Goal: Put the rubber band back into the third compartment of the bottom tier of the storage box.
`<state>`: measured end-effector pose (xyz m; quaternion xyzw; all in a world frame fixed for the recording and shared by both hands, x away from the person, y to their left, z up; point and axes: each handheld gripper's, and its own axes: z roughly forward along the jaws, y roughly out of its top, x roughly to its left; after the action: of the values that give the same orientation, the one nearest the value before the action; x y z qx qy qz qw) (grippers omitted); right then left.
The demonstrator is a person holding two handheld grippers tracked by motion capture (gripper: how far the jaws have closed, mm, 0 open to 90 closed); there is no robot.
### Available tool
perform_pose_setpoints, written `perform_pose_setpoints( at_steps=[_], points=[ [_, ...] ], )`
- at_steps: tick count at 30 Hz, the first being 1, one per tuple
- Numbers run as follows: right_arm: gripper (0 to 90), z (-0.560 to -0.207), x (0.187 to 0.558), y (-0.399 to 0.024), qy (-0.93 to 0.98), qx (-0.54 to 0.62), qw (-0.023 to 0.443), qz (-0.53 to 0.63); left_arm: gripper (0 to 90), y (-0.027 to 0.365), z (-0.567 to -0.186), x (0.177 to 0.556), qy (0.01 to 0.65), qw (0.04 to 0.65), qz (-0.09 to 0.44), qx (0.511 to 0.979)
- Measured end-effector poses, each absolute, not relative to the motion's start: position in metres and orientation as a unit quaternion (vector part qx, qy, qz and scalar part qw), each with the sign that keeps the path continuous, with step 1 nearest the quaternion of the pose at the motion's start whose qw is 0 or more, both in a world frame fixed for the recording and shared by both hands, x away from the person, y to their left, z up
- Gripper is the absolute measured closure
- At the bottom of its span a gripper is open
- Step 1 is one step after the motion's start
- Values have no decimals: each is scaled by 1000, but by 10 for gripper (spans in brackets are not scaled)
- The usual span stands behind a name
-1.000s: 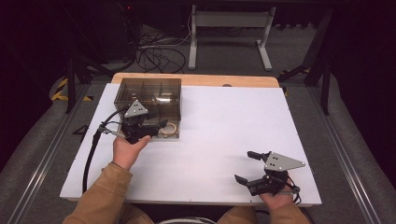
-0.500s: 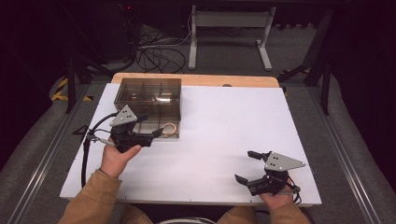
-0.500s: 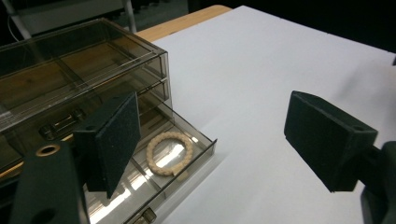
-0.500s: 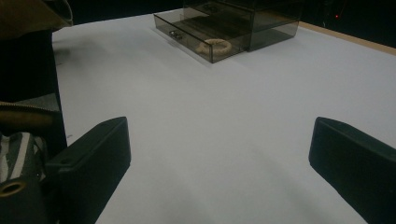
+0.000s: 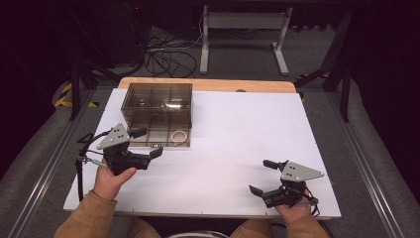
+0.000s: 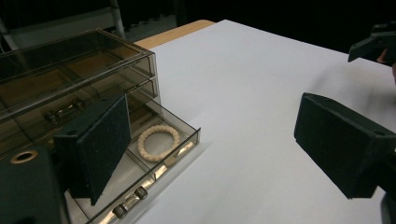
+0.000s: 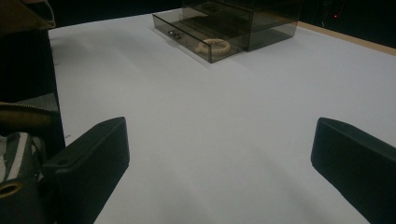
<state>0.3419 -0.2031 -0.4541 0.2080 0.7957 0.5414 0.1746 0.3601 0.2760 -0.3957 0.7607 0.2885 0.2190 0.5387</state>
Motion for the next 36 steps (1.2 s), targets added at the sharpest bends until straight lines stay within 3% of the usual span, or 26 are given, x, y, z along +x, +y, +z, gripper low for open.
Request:
perform_pose_setpoints(
  at_steps=[13,24,36],
  points=[
    [42,-454,342,-203,796,209,175,540,78,292,-416,342,280,551,210,757],
    [42,-455,342,-203,796,210,173,541,84,301,-437,332,270,547,237,756],
    [42,-455,344,-203,796,211,171,540,90,313,-460,328,281,548,216,758]
  ],
)
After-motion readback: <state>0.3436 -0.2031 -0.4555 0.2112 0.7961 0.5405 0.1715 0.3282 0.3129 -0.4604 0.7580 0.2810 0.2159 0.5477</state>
